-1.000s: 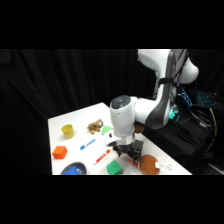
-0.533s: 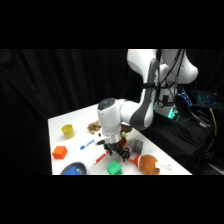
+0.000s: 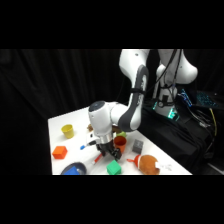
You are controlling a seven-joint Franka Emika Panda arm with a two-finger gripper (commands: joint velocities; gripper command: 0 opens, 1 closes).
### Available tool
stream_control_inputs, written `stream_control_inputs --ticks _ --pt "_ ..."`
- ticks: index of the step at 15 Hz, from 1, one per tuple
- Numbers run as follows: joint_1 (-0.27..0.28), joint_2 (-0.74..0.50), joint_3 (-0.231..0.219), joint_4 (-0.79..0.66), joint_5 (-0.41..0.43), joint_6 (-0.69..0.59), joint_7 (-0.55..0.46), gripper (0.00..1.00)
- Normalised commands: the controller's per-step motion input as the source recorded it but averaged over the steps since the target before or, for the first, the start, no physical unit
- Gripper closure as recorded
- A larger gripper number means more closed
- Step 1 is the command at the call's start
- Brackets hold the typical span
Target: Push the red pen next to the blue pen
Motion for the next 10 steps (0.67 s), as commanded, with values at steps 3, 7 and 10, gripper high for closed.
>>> stream_control_inputs --ticks 3,7,10 --pt "-0.105 0.06 -0.077 0.27 -0.151 -0.18 -0.18 0.0" --pt "-0.119 0.09 -0.061 0.3 -0.115 -0.18 -0.18 0.0" --pt "-0.087 0.09 -0.005 0.27 -0.077 -0.17 -0.16 0.0"
